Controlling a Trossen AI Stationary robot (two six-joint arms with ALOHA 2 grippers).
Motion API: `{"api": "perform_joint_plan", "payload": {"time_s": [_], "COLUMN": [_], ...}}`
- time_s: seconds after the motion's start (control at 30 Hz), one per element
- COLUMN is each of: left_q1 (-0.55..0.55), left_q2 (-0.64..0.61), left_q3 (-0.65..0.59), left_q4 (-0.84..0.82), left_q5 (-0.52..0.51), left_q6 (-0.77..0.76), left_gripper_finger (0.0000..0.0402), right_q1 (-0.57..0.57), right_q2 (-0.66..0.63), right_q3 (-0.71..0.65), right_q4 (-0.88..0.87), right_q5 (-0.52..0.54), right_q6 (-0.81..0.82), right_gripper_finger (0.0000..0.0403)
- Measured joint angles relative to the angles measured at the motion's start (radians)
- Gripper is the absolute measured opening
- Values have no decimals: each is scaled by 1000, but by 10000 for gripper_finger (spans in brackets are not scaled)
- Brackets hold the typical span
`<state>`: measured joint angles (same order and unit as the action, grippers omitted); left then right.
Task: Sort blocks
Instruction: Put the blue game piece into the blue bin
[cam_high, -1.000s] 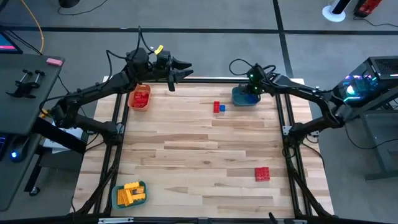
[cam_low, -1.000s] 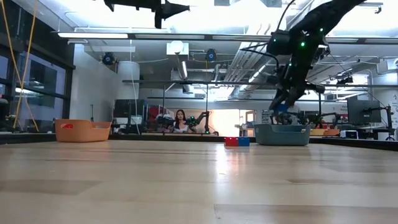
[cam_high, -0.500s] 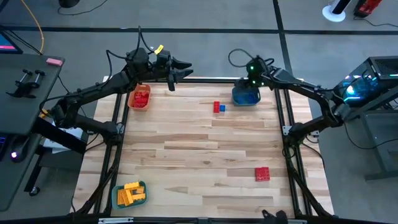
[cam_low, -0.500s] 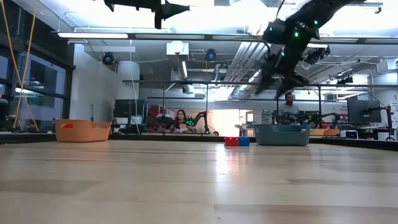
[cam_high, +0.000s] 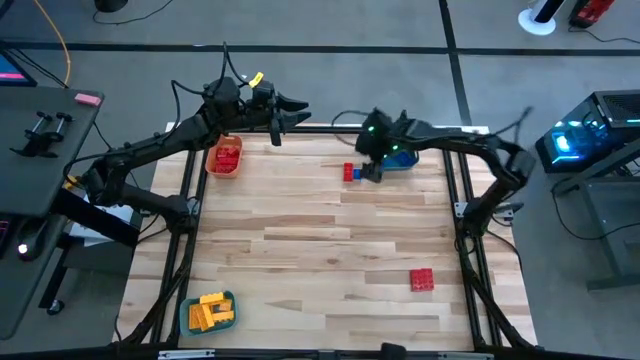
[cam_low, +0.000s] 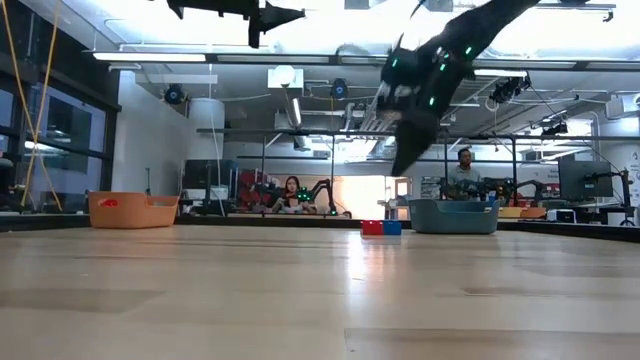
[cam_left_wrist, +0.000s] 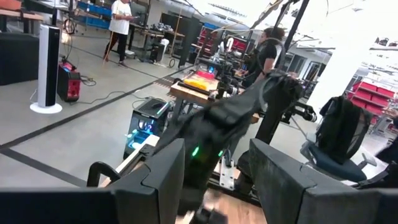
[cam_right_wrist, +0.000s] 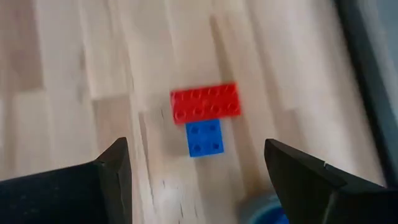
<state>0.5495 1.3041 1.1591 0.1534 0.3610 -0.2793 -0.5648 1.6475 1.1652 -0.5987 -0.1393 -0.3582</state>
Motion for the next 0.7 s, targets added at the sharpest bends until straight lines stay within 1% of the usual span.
{"api": "perform_joint_plan", "payload": {"time_s": [0.2,0.3,0.4,0.5,0.57,0.7], "left_q1": [0,0,0,0,0,0], "left_q2": [0,0,0,0,0,0], "left_q3": [0,0,0,0,0,0], "left_q4": [0,0,0,-1,-1,-2], "left_q5": [12,12,13,13,13,13], "left_q6": [-7,-7,-6,5,12,12], "left_gripper_finger": [162,162,162,162,162,162], "right_q1": [0,0,0,0,0,4], "right_q2": [127,150,166,192,217,248], "right_q3": [0,0,0,0,0,0], "right_q4": [25,67,84,85,87,112], "right_q5": [4,8,6,-12,-30,-30], "right_q6": [-96,-116,-145,-156,-148,-119], "right_gripper_finger": [248,247,238,214,193,146]}}
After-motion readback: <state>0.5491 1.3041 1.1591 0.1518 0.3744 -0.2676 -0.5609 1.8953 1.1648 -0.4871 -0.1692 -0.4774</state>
